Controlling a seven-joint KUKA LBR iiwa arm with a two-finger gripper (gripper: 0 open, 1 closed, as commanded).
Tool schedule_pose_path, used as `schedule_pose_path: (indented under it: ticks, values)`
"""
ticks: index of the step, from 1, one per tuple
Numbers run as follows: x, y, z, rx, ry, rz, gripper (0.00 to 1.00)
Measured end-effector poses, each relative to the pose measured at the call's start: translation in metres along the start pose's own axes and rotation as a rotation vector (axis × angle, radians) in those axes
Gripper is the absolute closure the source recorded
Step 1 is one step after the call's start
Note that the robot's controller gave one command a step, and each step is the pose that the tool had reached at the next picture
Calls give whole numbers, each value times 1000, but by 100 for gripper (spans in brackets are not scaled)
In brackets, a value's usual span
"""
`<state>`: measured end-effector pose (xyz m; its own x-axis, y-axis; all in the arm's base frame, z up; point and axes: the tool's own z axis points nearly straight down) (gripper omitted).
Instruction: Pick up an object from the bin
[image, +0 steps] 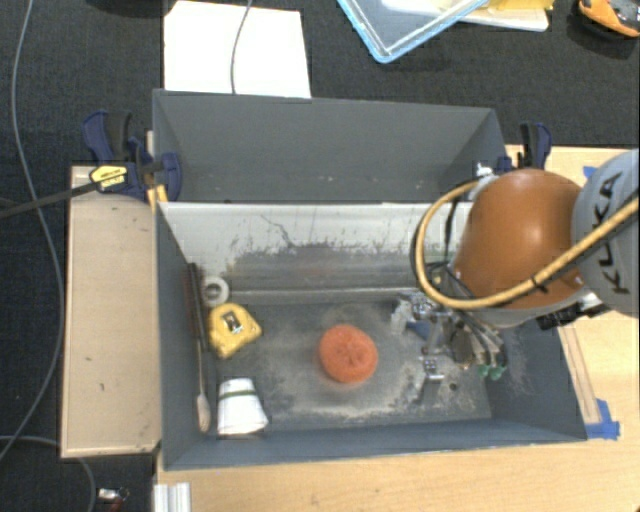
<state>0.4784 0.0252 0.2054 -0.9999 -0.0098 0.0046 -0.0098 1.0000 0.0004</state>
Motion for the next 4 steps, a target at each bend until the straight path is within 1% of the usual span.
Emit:
schedule_pose_path:
  ticks: [1, 2, 3, 4]
  values:
    - [-2, 0, -3, 0, -7, 1, 0]
    - [-11, 28, 42, 0, -12, -74, 0]
    - [-30, 46, 103, 1, -16, -166, 0]
    - [-59, 35, 121, -3, -16, 31, 0]
